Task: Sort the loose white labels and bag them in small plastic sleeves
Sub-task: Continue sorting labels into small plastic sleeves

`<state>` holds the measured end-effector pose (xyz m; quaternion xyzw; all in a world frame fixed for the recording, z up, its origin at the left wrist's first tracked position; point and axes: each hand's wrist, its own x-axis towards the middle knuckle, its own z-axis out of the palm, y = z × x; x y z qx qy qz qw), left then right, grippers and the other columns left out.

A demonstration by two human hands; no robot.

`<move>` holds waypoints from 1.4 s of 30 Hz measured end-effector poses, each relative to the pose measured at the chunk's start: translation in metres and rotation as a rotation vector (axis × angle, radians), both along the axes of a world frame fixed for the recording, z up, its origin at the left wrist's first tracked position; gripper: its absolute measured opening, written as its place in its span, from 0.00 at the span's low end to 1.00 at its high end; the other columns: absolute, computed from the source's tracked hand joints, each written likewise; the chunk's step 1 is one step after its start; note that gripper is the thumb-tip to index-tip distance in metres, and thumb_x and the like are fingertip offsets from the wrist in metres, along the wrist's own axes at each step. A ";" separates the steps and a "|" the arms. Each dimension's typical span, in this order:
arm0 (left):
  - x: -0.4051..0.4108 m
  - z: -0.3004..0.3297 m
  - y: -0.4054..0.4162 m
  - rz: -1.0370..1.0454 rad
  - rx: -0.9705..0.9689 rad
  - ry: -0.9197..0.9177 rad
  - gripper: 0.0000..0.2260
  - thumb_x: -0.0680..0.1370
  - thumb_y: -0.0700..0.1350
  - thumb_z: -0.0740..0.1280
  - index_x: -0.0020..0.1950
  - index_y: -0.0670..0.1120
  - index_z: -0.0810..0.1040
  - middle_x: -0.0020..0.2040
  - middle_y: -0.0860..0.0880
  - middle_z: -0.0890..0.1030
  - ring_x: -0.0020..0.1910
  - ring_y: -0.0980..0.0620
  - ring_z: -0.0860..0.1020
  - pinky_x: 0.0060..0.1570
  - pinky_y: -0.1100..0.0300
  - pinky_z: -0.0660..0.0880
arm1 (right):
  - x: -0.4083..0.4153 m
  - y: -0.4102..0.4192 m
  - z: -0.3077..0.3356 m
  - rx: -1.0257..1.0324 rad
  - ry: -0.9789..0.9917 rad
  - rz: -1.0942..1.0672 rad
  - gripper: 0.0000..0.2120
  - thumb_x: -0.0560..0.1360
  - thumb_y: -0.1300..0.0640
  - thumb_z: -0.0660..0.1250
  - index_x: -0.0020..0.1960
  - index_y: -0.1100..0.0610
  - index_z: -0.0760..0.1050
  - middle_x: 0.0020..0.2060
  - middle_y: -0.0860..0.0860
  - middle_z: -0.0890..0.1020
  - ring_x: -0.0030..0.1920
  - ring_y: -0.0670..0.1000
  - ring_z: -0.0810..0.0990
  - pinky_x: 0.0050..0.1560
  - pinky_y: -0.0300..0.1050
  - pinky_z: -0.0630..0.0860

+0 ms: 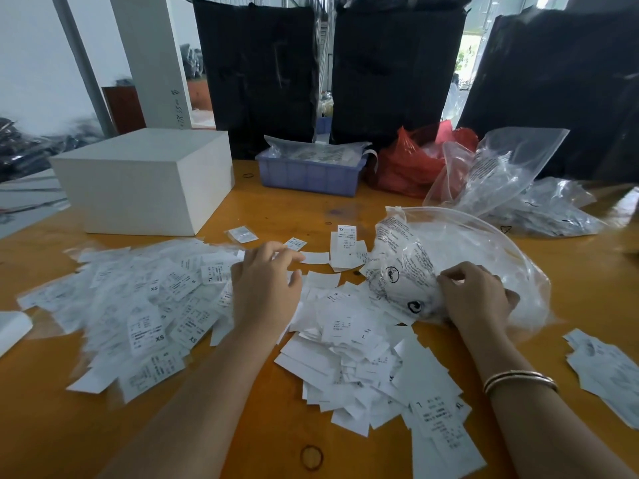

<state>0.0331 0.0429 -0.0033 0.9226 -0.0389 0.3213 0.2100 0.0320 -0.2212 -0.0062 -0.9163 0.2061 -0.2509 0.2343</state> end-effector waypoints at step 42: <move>-0.009 0.013 -0.018 -0.486 -1.002 0.308 0.09 0.76 0.50 0.68 0.38 0.58 0.84 0.42 0.58 0.85 0.46 0.62 0.80 0.50 0.58 0.74 | -0.024 0.066 0.004 0.171 -0.152 0.690 0.07 0.79 0.53 0.60 0.42 0.46 0.71 0.35 0.44 0.78 0.33 0.39 0.75 0.35 0.31 0.71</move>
